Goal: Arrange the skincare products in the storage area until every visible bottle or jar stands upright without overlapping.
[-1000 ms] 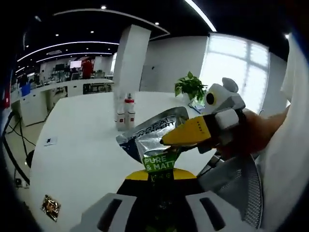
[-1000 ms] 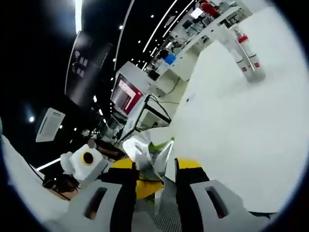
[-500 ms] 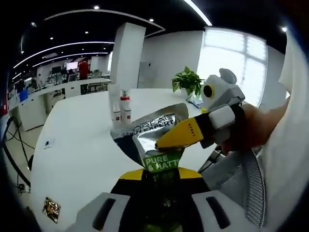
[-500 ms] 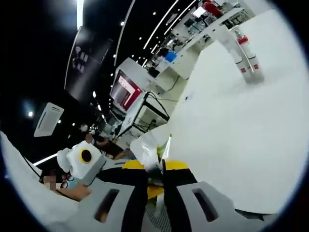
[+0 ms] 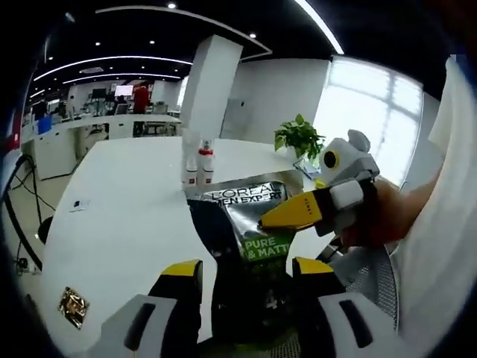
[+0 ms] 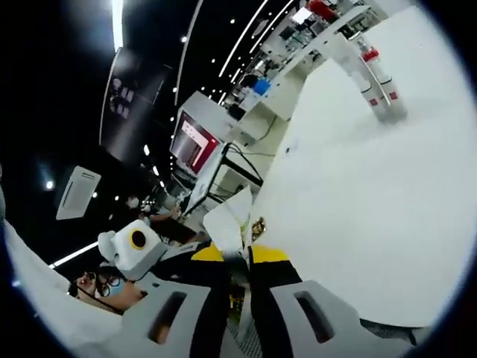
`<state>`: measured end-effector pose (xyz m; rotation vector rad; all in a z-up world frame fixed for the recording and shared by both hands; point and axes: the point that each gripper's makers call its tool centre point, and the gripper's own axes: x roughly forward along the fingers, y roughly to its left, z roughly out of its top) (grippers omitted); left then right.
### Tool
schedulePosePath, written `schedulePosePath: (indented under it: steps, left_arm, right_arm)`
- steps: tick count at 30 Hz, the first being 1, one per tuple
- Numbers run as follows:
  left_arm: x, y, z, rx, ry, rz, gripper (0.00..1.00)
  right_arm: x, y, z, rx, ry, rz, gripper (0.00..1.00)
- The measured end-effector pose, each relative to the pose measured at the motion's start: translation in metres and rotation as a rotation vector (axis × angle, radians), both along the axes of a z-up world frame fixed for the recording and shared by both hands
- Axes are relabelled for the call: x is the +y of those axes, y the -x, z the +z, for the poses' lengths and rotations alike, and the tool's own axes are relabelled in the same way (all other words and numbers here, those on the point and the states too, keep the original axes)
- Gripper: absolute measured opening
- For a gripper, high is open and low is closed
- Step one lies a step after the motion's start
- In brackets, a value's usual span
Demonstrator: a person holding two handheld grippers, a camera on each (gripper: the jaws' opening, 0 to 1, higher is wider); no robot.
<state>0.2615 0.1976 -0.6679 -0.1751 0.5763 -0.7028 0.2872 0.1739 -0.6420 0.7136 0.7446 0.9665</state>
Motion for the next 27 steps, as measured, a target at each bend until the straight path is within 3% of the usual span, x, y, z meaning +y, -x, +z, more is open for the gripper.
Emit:
schedulePosePath:
  steps: [4,7,8,10,13,18,23,27]
  left_arm:
    - [-0.007,0.002,0.009,0.017,0.106,-0.027,0.60]
    - [-0.013,0.008,0.023,0.064,0.271,-0.070,0.60]
    - [-0.010,0.005,0.026,0.057,0.290,-0.057,0.60]
    - [-0.004,0.003,0.029,0.041,0.310,-0.036,0.62]
    - [-0.002,0.001,0.037,0.055,0.393,-0.023,0.68]
    - [-0.006,0.005,0.050,0.072,0.509,-0.058,0.79]
    - [-0.008,0.010,0.066,0.094,0.639,-0.094,0.79]
    - [-0.009,0.017,0.076,0.121,0.731,-0.149,0.66]
  right_arm:
    - [-0.006,-0.005,0.006,0.013,-0.047,-0.021,0.06]
    - [-0.010,-0.007,0.015,0.014,-0.101,-0.023,0.06]
    - [-0.010,-0.007,0.018,0.008,-0.114,-0.016,0.06]
    - [-0.011,-0.006,0.024,-0.013,-0.126,0.012,0.06]
    - [-0.010,-0.003,0.036,-0.043,-0.152,0.066,0.06]
    - [-0.002,0.009,0.052,-0.064,-0.196,0.173,0.06]
    - [0.012,0.024,0.060,-0.085,-0.205,0.277,0.06]
    - [0.025,0.038,0.063,-0.077,-0.200,0.353,0.06]
